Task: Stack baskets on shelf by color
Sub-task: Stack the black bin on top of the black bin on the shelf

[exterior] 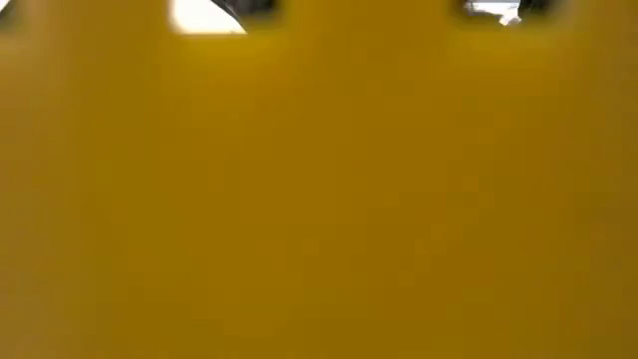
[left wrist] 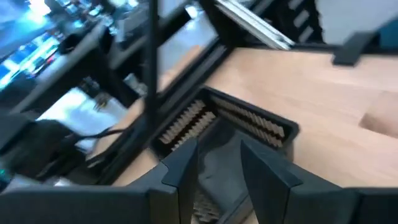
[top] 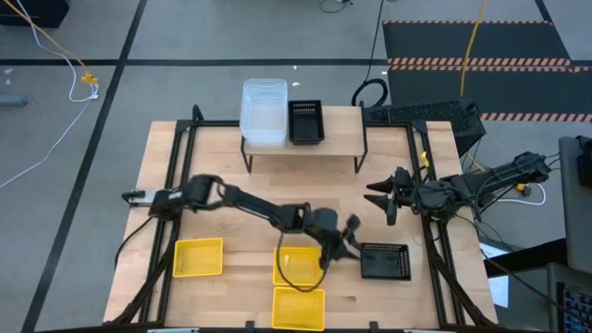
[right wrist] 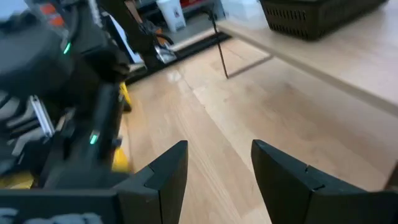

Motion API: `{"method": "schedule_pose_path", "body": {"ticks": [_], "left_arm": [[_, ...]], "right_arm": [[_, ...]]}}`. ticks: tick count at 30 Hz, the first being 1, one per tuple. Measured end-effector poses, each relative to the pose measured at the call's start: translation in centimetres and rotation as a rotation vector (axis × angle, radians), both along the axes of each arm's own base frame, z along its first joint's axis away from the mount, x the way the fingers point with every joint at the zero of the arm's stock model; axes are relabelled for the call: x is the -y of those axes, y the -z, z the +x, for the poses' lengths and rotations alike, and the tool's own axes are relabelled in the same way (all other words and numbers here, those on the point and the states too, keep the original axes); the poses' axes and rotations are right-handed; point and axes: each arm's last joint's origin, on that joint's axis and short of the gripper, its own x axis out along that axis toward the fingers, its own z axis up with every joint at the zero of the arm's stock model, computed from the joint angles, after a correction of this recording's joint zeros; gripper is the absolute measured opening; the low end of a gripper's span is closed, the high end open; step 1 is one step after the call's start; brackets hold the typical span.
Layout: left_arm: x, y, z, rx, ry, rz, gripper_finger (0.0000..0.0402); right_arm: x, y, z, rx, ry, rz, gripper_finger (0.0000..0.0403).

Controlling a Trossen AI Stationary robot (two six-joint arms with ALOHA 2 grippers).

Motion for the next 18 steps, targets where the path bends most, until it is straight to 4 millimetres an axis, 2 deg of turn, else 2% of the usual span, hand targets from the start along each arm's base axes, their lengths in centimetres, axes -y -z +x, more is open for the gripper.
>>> {"method": "schedule_pose_path", "body": {"ticks": [3, 8, 13, 18], "left_arm": [[1.1, 1.7, 1.7, -0.017, 0.039, 0.066, 0.0124], [2.1, 3.5, 2.7, -0.125, 0.087, 0.226, 0.0124], [1.6, 2.6, 3.0, -0.097, 0.064, 0.268, 0.0124], [0.9, 2.7, 3.2, -0.095, 0.023, 0.287, 0.0124]], "right_arm": [[0.0, 0.5, -0.1, -0.043, 0.015, 0.017, 0.0171], [0.1, 0.9, -0.3, -0.080, 0.029, 0.032, 0.0171], [0.1, 0.8, -0.3, -0.072, 0.032, 0.037, 0.0171], [0.2, 0.8, -0.3, -0.065, 0.059, 0.050, 0.0171]]}}
